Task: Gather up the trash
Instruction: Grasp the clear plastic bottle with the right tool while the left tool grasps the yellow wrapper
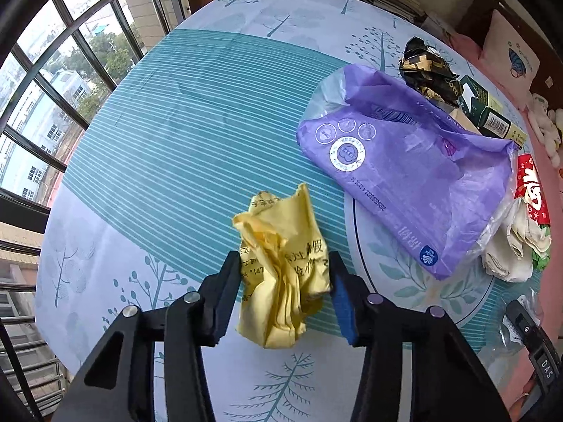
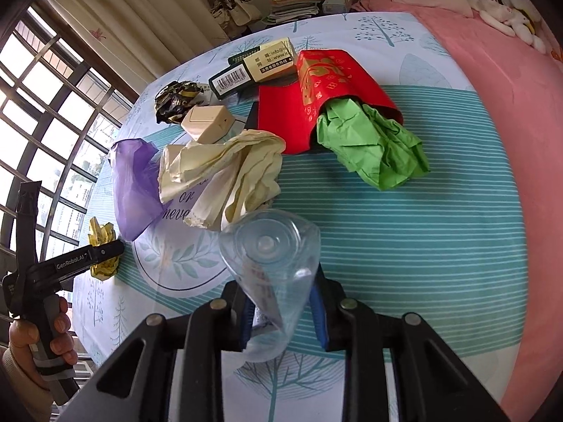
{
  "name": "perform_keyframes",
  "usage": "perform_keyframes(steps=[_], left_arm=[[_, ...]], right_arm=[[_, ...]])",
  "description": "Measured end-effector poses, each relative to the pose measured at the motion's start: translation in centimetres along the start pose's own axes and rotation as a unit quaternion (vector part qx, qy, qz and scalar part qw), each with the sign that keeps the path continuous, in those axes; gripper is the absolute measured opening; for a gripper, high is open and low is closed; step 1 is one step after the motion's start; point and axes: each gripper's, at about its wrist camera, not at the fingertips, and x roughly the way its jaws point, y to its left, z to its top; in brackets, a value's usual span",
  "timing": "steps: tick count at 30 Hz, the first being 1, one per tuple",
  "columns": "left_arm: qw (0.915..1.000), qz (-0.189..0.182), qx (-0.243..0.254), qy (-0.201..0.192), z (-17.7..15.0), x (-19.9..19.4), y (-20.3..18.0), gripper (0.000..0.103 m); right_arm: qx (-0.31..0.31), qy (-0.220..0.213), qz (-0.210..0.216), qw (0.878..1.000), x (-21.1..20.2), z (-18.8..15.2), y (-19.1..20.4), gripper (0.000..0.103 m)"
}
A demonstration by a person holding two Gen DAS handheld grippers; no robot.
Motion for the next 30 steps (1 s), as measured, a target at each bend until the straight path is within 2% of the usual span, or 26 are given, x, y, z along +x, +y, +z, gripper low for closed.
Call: perform_keyframes(steps=[4, 13, 22, 30], left_arm=[[0.9999, 0.006, 0.010, -0.012, -0.3, -1.3, -0.4, 0.037], [0.9980, 0.019, 0.052, -0.030, -1.8, -3.3, -1.0, 0.035], [0.9969, -0.005, 0.058, -0.053, -4.0, -7.1, 0.4, 0.035], [0.9921, -0.021, 0.088, -0.087, -5.8, -11.0, 1.9, 0.035]], right_arm=[[-0.002, 0.002, 0.000, 1.000, 0.0, -0.1, 0.2, 0.026], [-0.006, 0.003, -0.002, 1.000, -0.3, -0.7, 1.2, 0.026], [-0.004, -0.017, 0.000, 1.000, -2.1, -1.6, 2.8, 0.026], [0.000, -0.039, -0.006, 0.999, -4.7, -3.5, 4.7, 0.026]])
